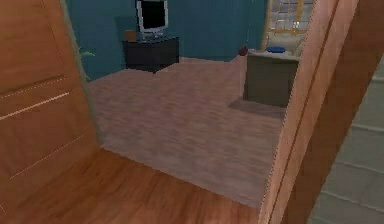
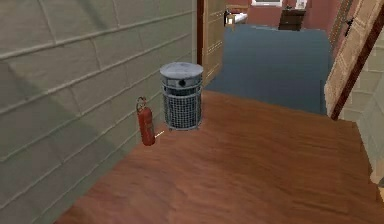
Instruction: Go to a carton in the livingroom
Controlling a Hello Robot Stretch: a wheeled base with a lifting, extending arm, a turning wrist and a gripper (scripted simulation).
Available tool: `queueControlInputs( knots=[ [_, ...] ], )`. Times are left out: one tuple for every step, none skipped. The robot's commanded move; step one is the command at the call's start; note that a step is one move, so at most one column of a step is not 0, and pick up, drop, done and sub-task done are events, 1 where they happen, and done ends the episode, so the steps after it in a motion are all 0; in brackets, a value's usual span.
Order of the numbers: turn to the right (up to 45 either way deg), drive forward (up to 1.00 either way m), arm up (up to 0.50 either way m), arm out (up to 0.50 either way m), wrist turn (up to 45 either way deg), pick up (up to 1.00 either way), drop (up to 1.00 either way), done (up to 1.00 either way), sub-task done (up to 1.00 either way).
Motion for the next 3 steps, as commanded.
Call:
queueControlInputs(
  knots=[
    [-45.0, 0.0, 0.0, 0.0, 0.0, 0.0, 0.0, 0.0, 0.0],
    [-45.0, 0.0, 0.0, 0.0, 0.0, 0.0, 0.0, 0.0, 0.0],
    [-15.0, 0.0, 0.0, 0.0, 0.0, 0.0, 0.0, 0.0, 0.0]
  ],
)
